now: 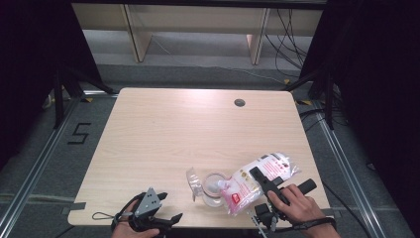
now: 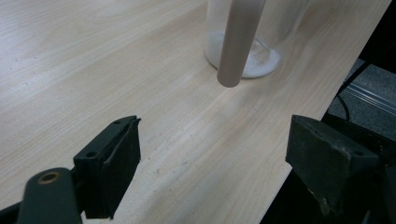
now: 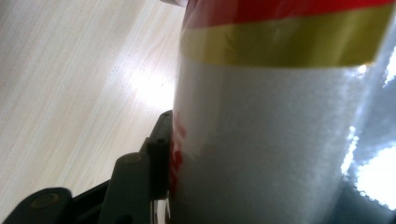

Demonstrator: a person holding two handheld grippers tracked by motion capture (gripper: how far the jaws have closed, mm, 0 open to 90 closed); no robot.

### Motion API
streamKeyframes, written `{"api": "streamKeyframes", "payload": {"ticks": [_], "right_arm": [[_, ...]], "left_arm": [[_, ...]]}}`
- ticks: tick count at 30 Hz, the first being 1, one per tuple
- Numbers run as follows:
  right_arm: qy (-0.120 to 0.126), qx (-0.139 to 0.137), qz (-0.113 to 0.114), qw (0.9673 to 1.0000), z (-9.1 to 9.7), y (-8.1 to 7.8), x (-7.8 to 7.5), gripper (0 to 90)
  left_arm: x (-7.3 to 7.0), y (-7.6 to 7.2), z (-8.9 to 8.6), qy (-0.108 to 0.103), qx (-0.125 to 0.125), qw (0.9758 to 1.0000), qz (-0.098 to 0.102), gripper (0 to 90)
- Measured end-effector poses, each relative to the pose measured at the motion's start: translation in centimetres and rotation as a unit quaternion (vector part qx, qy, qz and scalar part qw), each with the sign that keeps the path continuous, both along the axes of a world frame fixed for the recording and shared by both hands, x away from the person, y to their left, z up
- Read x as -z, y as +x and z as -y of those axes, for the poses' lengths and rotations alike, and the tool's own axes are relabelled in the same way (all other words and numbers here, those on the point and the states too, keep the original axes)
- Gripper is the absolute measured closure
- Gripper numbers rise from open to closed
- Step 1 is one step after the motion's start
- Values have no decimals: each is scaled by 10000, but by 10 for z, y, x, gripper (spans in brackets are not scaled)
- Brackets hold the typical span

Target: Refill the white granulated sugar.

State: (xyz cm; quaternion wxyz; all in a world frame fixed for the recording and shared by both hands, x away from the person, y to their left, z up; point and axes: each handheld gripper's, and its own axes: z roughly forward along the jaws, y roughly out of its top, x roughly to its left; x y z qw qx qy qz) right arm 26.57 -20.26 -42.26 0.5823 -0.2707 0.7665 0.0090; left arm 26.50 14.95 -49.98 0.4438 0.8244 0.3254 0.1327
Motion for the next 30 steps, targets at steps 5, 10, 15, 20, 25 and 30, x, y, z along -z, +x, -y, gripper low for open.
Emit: {"api": "streamKeyframes", "payload": {"ticks": [5,10,15,20,25,30], "right_arm": [[-109,33,-12,9999,-2,0,0,541],[-89,2,48,9999,-2,-1,0,543],[-101,41,20,9999,-2,-1,-1,544],[-178,-12,-24,9998,-2,2,2,546],[-110,17,-11,9999,0,2,3,548],[-105,18,-17,9999,0,2,3,550]], "left_arm": [[-1,-1,0,-114,-27,9999,-27,174],[-1,-2,1,-81,-8,10000,-21,174],[-1,-1,1,-116,-16,9999,4,174],[-1,-2,1,-96,-14,10000,21,174],[0,-1,1,-113,-12,9999,6,174],[-1,-1,1,-96,-11,10000,21,174]]}}
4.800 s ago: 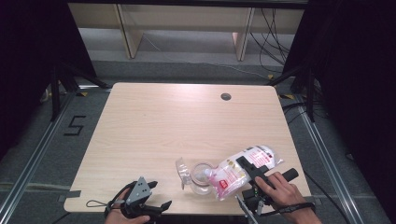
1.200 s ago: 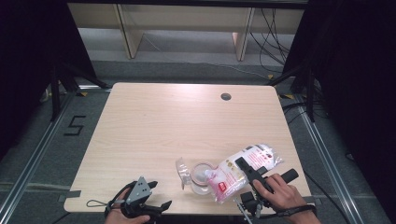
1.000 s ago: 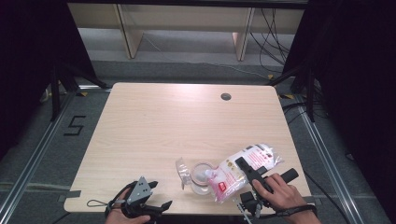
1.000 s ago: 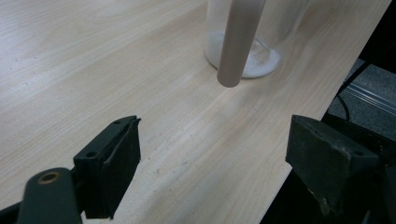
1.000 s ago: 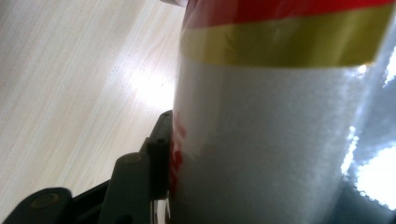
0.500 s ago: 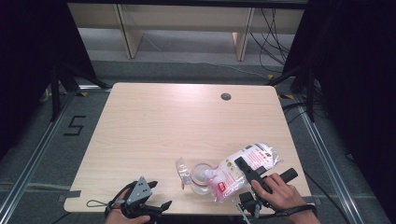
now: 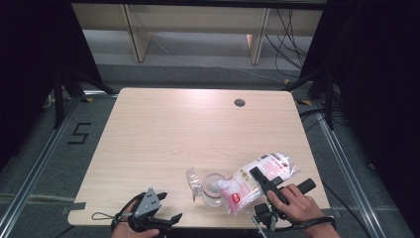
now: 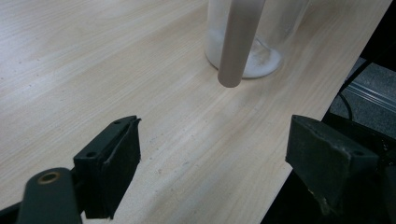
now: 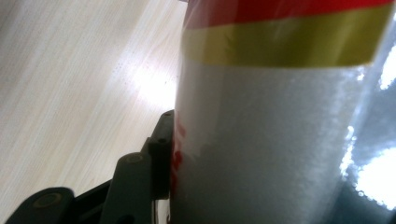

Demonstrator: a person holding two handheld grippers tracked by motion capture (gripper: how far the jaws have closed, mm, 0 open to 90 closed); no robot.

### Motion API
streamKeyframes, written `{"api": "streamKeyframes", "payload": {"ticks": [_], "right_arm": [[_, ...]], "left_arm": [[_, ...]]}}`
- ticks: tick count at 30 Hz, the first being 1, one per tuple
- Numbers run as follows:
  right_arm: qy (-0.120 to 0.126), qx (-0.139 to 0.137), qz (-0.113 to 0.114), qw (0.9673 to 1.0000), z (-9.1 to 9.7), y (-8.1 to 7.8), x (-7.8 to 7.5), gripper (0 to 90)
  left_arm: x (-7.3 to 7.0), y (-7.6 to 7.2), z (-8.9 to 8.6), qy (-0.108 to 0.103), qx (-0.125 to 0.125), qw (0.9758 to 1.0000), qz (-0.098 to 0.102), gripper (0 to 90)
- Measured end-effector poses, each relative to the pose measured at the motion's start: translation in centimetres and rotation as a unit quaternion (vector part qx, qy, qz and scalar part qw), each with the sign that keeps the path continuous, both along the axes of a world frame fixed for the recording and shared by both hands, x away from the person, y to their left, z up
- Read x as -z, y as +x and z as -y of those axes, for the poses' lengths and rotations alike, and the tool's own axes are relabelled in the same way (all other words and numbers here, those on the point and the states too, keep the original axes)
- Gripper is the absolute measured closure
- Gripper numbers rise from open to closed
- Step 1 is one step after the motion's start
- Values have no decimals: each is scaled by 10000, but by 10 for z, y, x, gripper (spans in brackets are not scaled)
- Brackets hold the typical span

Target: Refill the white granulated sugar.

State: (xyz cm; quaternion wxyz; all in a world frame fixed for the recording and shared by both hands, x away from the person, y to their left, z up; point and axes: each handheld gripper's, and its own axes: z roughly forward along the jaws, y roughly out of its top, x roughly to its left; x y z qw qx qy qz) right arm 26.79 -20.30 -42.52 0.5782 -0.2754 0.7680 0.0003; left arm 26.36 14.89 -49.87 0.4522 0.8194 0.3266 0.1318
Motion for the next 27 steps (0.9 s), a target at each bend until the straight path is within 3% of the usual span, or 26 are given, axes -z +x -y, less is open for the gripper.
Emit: {"api": "streamKeyframes", "payload": {"ticks": [10,15,16,17,18,27], "right_arm": [[25,16,-46,10000,-1,-2,0,556],[22,-24,-51,10000,-2,-1,-1,560],[10,-47,-40,10000,-2,-1,-1,560],[36,-27,-60,10000,-1,-1,-1,560],[78,-29,-44,10000,-1,-1,0,561],[94,-4,-72,9999,1,-1,-1,563]], "left_arm": [[0,-1,1,-35,-11,10000,-32,174],[-1,-1,0,47,39,10000,-30,173],[-1,0,-2,181,59,9998,19,173],[-1,0,-2,181,59,9998,19,173],[-1,-2,1,-4,23,10000,-17,174],[0,-1,2,-50,26,10000,1,174]]}}
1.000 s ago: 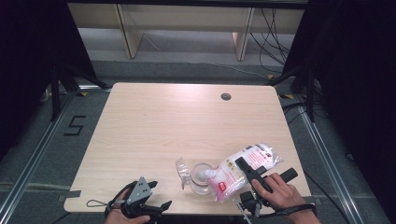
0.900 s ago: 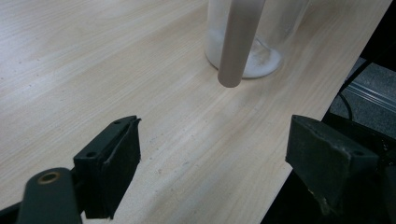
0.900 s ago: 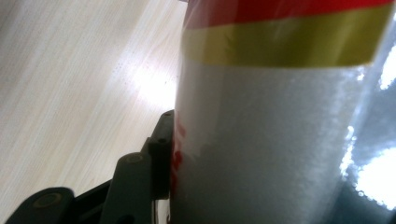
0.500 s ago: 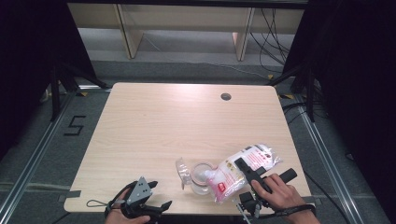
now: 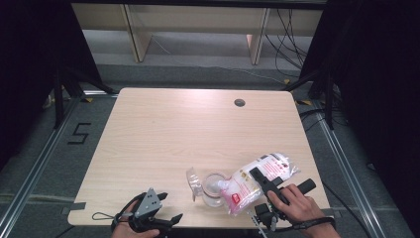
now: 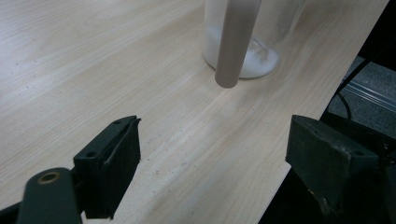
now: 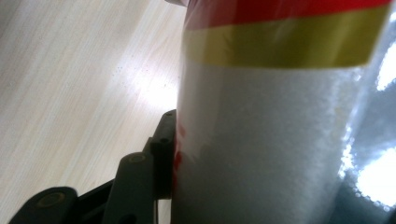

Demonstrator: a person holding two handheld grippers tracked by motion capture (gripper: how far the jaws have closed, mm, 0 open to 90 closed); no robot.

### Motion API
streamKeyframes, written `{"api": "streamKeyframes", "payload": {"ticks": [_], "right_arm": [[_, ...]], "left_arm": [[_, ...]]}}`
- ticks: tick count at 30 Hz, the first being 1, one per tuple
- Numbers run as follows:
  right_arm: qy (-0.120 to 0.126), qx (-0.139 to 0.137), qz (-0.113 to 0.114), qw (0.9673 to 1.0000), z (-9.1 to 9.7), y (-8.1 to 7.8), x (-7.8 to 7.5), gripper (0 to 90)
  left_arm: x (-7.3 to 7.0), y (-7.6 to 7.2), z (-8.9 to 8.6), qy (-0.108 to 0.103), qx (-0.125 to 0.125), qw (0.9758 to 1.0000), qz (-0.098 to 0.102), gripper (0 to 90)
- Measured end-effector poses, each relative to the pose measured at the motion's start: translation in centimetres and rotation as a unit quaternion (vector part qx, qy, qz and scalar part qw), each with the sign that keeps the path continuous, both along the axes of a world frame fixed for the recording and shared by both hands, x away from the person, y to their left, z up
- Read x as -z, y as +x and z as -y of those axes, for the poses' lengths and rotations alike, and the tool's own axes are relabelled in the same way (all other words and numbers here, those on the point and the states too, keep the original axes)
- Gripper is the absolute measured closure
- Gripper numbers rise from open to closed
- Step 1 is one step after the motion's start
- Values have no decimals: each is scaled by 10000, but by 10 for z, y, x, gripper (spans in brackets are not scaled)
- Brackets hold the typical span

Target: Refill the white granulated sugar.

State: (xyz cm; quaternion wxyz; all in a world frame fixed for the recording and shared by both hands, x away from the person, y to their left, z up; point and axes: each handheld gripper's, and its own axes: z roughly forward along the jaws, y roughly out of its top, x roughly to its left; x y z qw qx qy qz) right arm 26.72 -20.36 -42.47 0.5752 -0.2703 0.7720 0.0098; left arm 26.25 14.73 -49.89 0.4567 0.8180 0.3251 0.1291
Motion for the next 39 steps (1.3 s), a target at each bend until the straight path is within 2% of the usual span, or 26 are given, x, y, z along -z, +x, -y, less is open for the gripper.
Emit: {"api": "streamKeyframes", "payload": {"ticks": [4,6,8,10,11,14,15,20,25,29,32,37,39], "right_arm": [[4,-15,10,10000,0,0,-1,564],[-110,-27,25,9999,-1,-1,-3,565],[-38,5,30,10000,0,-1,-2,565],[-14,-21,54,10000,1,-1,-2,566],[-17,-28,55,10000,2,-1,-3,566],[-74,15,42,10000,2,-1,-3,566],[-89,20,39,10000,2,-1,-3,567],[-90,8,41,10000,3,0,-3,568],[-99,20,52,9999,2,-1,-4,568],[-89,29,48,9999,3,-2,-5,569],[-134,12,67,9999,2,-1,-5,570],[-49,27,46,10000,2,-2,-3,570],[-101,19,40,9999,2,-1,-3,571]], "left_arm": [[0,0,0,28,-9,10000,20,174],[0,0,0,12,11,10000,10,174],[0,0,1,-18,-7,10000,12,174],[0,0,0,37,-12,10000,22,174],[0,0,-1,112,10,9999,21,174],[0,0,0,17,-31,10000,50,174],[-2,0,-2,104,-1,9999,56,173],[-2,0,-2,94,-25,9999,49,174],[-3,-1,-2,179,-19,9998,64,174],[-3,-1,-2,130,-60,9999,84,173],[-2,-1,-2,133,-63,9999,88,174],[-3,0,-2,147,-55,9998,94,174],[-3,0,-2,183,-2,9998,111,174]]}}
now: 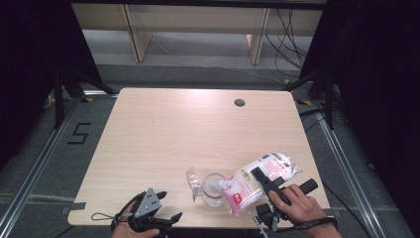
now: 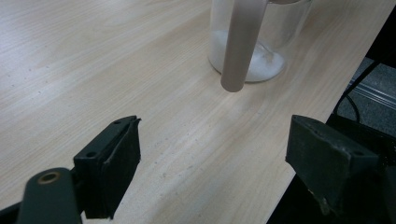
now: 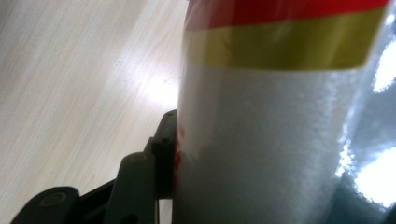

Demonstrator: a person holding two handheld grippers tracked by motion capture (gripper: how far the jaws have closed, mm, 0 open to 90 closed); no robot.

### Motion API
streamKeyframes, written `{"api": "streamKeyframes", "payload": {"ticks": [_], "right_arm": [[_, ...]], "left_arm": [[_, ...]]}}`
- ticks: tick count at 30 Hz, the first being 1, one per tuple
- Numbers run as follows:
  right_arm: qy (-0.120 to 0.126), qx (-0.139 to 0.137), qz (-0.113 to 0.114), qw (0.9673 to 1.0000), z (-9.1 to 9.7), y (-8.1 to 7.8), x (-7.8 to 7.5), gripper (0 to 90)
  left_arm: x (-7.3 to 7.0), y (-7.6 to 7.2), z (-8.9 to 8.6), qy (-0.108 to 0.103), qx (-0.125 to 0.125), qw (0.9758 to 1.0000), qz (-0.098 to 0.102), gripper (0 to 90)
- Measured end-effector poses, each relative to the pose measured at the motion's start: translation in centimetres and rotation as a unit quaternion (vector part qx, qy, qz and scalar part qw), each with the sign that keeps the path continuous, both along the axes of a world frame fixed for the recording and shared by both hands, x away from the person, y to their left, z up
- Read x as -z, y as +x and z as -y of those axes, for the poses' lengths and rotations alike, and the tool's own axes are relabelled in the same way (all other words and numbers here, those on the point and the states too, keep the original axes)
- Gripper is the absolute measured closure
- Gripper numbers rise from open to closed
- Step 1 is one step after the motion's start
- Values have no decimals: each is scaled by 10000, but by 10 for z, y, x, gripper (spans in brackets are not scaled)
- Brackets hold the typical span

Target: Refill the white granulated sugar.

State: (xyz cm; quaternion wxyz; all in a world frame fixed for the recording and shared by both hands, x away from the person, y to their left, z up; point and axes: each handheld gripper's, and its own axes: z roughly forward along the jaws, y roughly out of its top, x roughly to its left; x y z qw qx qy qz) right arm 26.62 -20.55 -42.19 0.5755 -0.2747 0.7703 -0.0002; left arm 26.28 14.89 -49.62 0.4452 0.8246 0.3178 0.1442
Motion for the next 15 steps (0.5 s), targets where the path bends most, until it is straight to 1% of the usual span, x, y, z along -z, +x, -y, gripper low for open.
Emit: {"api": "streamKeyframes", "payload": {"ticks": [2,3,4,5,6,7,9,11,12,13,15], "right_arm": [[-26,39,-24,10000,0,0,0,571],[-11,14,5,10000,0,0,1,571],[-41,-17,13,10000,-1,0,0,572],[-28,12,20,10000,-1,0,0,572],[-71,81,-2,9999,-1,-2,0,572],[-47,67,24,10000,-1,-2,0,572],[-76,0,70,9999,-2,-2,-2,573],[-112,4,63,9999,-3,-2,-3,573],[-94,9,76,9999,-3,-2,-3,573],[-92,10,77,9999,-3,-2,-3,573],[-86,13,76,9999,-3,-3,-3,573]], "left_arm": [[0,0,1,9,-40,10000,-8,174],[0,0,0,43,-5,10000,-1,174],[1,0,2,-66,-34,10000,-15,174],[0,0,0,85,-17,10000,7,174],[0,0,0,77,-15,10000,6,174],[0,0,0,77,-15,10000,6,174],[1,0,1,50,-26,10000,9,174],[1,0,1,45,-41,10000,13,174],[2,-1,3,-102,-64,9999,-12,174],[2,-1,3,-135,-53,9999,6,174],[1,-1,2,-97,-65,9999,-14,174]]}}
